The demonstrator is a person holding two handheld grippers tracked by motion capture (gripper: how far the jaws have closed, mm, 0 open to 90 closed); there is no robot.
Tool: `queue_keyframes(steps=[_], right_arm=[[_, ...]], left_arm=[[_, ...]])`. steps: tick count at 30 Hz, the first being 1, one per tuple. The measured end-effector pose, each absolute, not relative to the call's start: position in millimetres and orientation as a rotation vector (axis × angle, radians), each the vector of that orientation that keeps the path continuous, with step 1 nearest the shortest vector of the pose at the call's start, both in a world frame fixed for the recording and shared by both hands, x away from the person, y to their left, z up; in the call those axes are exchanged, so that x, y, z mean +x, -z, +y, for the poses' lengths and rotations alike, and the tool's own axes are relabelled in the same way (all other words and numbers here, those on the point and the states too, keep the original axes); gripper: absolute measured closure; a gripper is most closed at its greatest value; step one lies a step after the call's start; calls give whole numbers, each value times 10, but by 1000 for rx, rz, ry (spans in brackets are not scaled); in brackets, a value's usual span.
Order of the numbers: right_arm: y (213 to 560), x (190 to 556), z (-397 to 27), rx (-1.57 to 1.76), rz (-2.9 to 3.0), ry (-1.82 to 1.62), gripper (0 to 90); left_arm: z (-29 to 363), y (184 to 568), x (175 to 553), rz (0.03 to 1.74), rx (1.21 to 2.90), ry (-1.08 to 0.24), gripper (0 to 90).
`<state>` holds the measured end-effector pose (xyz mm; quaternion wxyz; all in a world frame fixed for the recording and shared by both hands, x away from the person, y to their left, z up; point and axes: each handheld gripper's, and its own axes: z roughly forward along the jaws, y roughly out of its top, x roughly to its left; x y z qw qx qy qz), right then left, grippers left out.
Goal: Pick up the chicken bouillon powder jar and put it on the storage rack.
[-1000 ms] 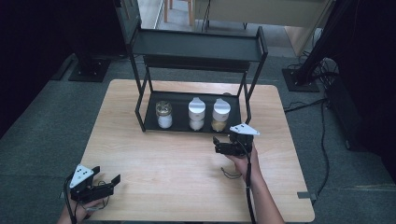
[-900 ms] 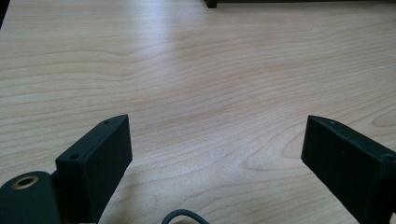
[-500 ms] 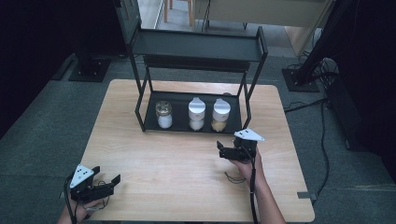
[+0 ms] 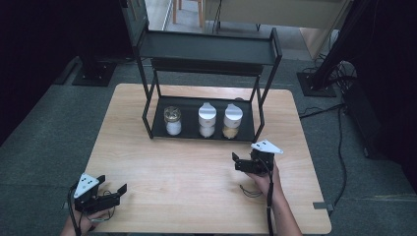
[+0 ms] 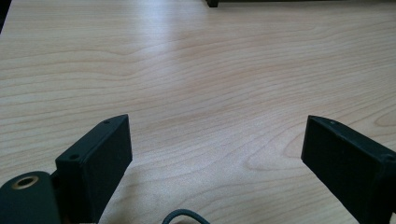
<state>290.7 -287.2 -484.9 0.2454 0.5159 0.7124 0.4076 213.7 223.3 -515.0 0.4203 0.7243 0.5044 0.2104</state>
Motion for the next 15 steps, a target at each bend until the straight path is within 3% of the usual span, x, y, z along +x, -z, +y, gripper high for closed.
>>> queue_keyframes(steps=[15], right_arm=[[4921, 2797, -3048, 1424, 1931, -1108, 38]], left_arm=[[2230, 5150, 2136, 1266, 1816, -532, 88]])
